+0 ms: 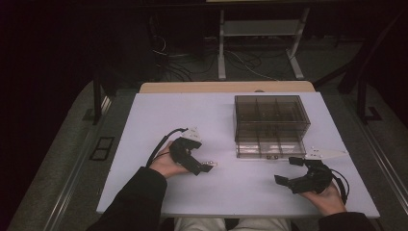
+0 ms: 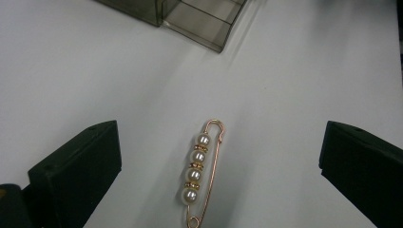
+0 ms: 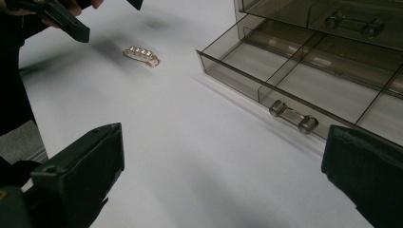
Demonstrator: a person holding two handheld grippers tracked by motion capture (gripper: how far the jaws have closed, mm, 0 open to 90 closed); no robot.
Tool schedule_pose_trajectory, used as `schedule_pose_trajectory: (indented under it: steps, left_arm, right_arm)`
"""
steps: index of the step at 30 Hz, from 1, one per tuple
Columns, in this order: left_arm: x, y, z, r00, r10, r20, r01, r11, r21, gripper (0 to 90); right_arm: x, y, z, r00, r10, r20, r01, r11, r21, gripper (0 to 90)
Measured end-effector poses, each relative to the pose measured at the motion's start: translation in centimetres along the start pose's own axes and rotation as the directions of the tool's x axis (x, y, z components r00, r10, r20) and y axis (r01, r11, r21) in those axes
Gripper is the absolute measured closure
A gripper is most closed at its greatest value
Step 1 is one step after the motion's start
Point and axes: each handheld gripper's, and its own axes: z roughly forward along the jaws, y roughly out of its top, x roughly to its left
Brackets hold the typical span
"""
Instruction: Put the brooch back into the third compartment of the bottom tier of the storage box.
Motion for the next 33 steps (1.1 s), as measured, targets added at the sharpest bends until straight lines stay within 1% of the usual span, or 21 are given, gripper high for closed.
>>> schedule_pose_trajectory:
  steps: [4,5,6,7,9,10,11,12,14,15,17,18,20,21,22,27,28,29,30,32,33]
  left_arm:
    - [0.1,0.0,0.4,0.9999,0.008,0.007,-0.008,0.9997,0.025,0.5]
    - [0.2,0.0,0.5,0.9998,0.014,0.011,-0.014,0.9996,0.026,1.2]
    - [0.2,0.0,0.5,0.9998,0.013,0.015,-0.014,0.9994,0.031,3.8]
    - [0.2,0.0,0.6,0.9998,0.009,0.020,-0.010,0.9994,0.035,3.8]
    - [0.3,0.0,0.7,0.9991,0.024,0.035,-0.026,0.9982,0.053,4.7]
    - [0.3,0.1,0.7,0.9988,0.030,0.037,-0.032,0.9976,0.061,6.6]
    - [0.3,0.2,0.8,0.9989,0.027,0.039,-0.029,0.9977,0.062,6.6]
    - [0.3,0.3,0.8,0.9985,0.035,0.041,-0.038,0.9973,0.063,8.6]
    - [0.3,0.4,1.0,0.9985,0.038,0.040,-0.041,0.9966,0.072,9.7]
    - [0.4,0.4,1.0,0.9983,0.043,0.040,-0.046,0.9961,0.075,12.2]
    - [0.4,0.5,1.2,0.9978,0.052,0.040,-0.055,0.9952,0.081,13.4]
    - [0.4,0.5,1.3,0.9981,0.047,0.040,-0.051,0.9952,0.084,13.9]
    - [0.5,0.5,1.5,0.9975,0.056,0.042,-0.060,0.9937,0.095,15.2]
    - [0.4,0.4,1.6,0.9977,0.052,0.044,-0.056,0.9940,0.094,16.1]
    - [0.5,0.5,1.7,0.9970,0.063,0.045,-0.067,0.9924,0.103,17.1]
    - [0.4,0.3,2.1,0.9963,0.074,0.044,-0.079,0.9894,0.121,22.9]
    - [0.5,0.3,2.1,0.9956,0.083,0.043,-0.088,0.9881,0.126,24.1]
    - [0.4,0.2,2.2,0.9957,0.081,0.044,-0.086,0.9872,0.134,27.0]
    - [0.5,0.2,2.3,0.9952,0.088,0.044,-0.093,0.9856,0.141,27.0]
    - [0.4,0.1,2.4,0.9945,0.095,0.044,-0.101,0.9827,0.155,29.9]
    - [0.4,0.1,2.5,0.9942,0.099,0.041,-0.105,0.9812,0.162,33.2]
  right_arm:
    - [0.0,0.0,0.0,1.0000,0.000,-0.001,0.000,1.0000,0.000,0.0]
    - [0.0,0.0,0.0,1.0000,-0.001,-0.001,0.001,1.0000,0.001,0.0]
    - [0.0,0.0,0.0,1.0000,-0.003,-0.001,0.003,1.0000,0.002,0.0]
    - [0.0,0.0,0.0,1.0000,-0.003,-0.001,0.003,1.0000,0.002,0.0]
    - [0.0,0.0,0.0,1.0000,-0.006,-0.002,0.006,1.0000,0.003,0.0]
    - [0.0,0.0,0.0,1.0000,-0.005,-0.003,0.005,1.0000,0.005,0.0]
    - [0.0,0.0,0.0,1.0000,-0.005,-0.003,0.005,1.0000,0.005,0.0]
    - [0.0,0.0,0.1,1.0000,-0.006,-0.003,0.006,1.0000,0.007,0.0]
    - [0.1,0.0,0.1,1.0000,-0.007,-0.003,0.008,0.9999,0.008,0.0]
    - [0.1,0.0,0.1,1.0000,-0.008,-0.005,0.008,0.9999,0.011,0.0]
    - [0.1,0.0,0.2,1.0000,-0.008,-0.005,0.008,0.9999,0.012,0.0]
    - [0.1,0.0,0.2,0.9999,-0.012,-0.006,0.012,0.9998,0.012,0.0]
    - [0.1,0.0,0.2,0.9999,-0.013,-0.007,0.013,0.9998,0.016,0.0]
    - [0.2,0.0,0.2,0.9999,-0.014,-0.007,0.014,0.9998,0.016,0.0]
    - [0.2,0.0,0.2,0.9999,-0.014,-0.007,0.014,0.9998,0.017,0.0]
    - [0.2,0.0,0.2,0.9998,-0.018,-0.005,0.018,0.9997,0.015,0.0]
    - [0.2,0.0,0.2,0.9999,-0.017,-0.002,0.017,0.9997,0.014,0.0]
    - [0.1,0.0,0.2,0.9999,-0.017,-0.002,0.017,0.9998,0.013,0.0]
    - [0.1,0.0,0.2,0.9999,-0.017,-0.002,0.017,0.9998,0.013,0.0]
    - [0.1,0.0,0.2,0.9998,-0.019,-0.001,0.019,0.9997,0.013,0.0]
    - [0.1,0.0,0.2,0.9998,-0.019,-0.001,0.019,0.9997,0.013,0.0]
